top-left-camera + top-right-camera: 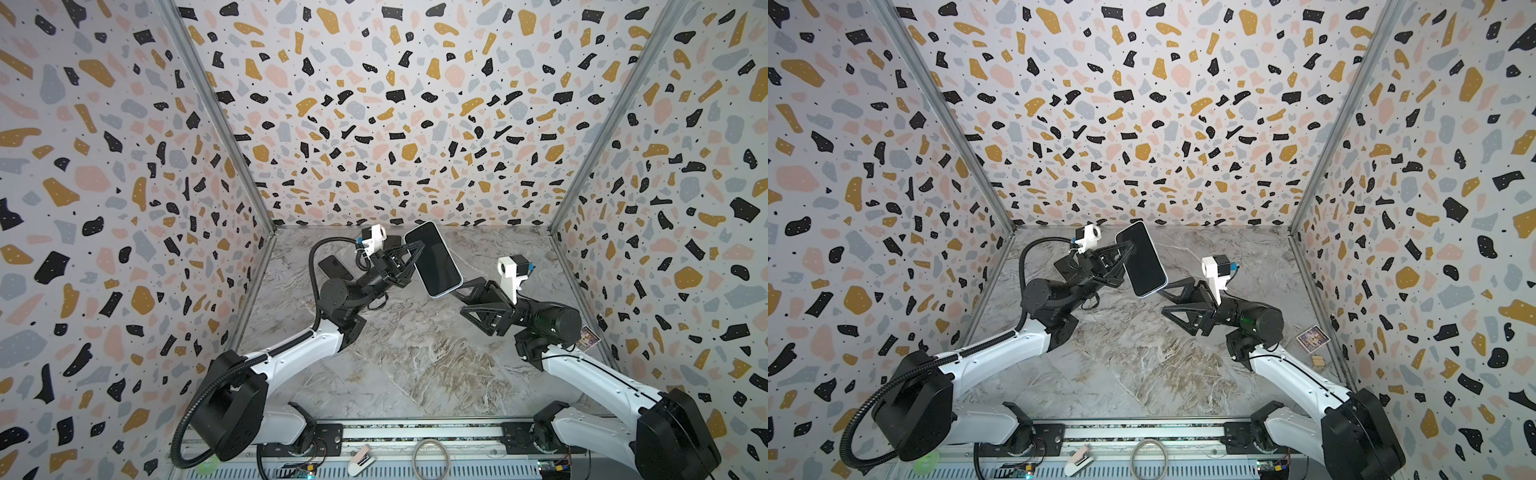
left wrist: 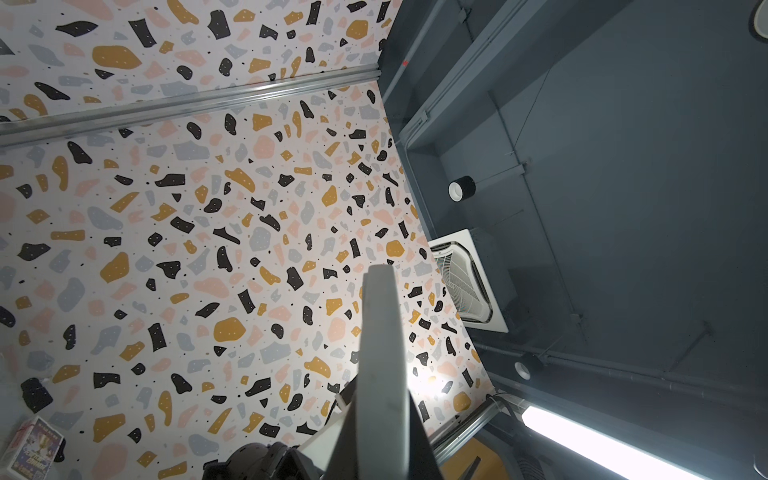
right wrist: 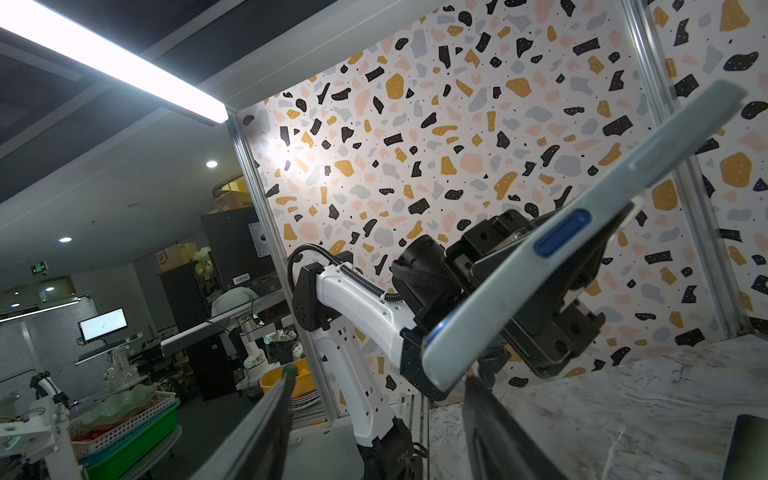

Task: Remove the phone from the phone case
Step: 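Close the right gripper on the phone edge beside the left gripper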

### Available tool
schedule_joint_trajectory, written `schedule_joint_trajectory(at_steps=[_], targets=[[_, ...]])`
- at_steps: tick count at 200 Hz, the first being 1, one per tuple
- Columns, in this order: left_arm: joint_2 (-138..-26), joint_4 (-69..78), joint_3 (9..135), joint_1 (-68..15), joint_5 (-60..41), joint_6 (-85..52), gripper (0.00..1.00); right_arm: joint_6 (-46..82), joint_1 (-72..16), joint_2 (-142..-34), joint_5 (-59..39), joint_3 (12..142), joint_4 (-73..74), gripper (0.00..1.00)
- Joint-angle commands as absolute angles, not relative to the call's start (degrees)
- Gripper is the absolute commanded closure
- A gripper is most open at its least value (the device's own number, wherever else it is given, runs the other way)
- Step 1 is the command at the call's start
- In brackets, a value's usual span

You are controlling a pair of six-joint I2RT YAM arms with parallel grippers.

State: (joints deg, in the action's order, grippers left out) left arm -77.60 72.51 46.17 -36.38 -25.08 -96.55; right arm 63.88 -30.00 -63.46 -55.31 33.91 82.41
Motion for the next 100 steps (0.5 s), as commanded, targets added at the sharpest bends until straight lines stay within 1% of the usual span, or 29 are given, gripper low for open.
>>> schedule_joint_trajectory(at_steps=[1,35,75,100], targets=[[-76.2,76.0,47.2,-36.1,-25.8,-95.1,1.00,61.3,-29.8,-62.8,-53.6,36.6,77.6,0.35],[-75.5,75.5,46.8,-36.1,-26.0,-94.4,1.00,62.0,-29.6,-63.6,-53.3,37.1,78.4,0.40],[-75.0,75.1,46.7,-36.1,-26.2,-93.7,1.00,62.5,-28.7,-63.5,-53.1,37.5,78.0,0.51],[-75.0,75.1,46.5,-36.1,-26.3,-93.5,1.00,64.4,-27.7,-63.4,-53.2,36.9,80.4,0.55]])
